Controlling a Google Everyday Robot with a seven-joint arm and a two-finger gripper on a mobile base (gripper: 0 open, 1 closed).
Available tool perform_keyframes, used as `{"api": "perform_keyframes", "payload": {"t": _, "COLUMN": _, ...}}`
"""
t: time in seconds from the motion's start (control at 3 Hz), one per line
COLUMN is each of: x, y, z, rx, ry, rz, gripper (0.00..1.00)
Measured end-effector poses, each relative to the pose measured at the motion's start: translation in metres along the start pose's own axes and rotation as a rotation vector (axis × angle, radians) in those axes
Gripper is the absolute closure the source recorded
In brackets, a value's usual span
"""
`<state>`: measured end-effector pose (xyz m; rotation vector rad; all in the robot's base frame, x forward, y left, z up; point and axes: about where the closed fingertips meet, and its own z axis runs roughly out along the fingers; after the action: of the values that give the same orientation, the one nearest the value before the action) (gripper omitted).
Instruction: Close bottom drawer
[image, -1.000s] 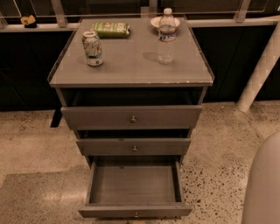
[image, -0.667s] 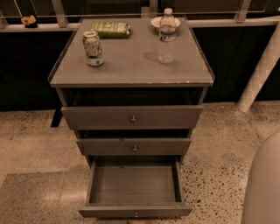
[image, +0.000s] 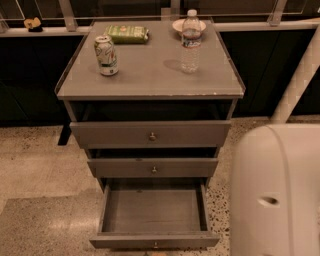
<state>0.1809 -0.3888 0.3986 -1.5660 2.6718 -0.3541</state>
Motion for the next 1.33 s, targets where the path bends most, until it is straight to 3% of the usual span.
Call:
{"api": "perform_keyframes", "payload": {"t": 0.33, "x": 0.010, "y": 0.016, "z": -0.020, "rx": -0.037, "ry": 0.123, "rz": -0.281, "gripper": 0.00}}
{"api": "perform_keyframes", "payload": {"t": 0.67, "x": 0.015, "y": 0.004, "z": -0.028, "rx": 0.010, "ry": 0.161, "rz": -0.358, "gripper": 0.00}}
{"api": "perform_keyframes", "payload": {"t": 1.0, "x": 0.015, "y": 0.004, "z": -0.028, "rx": 0.011, "ry": 0.161, "rz": -0.358, "gripper": 0.00}}
{"api": "perform_keyframes", "payload": {"t": 1.33, "x": 0.033, "y": 0.006, "z": -0.036, "rx": 0.047, "ry": 0.166, "rz": -0.402, "gripper": 0.00}}
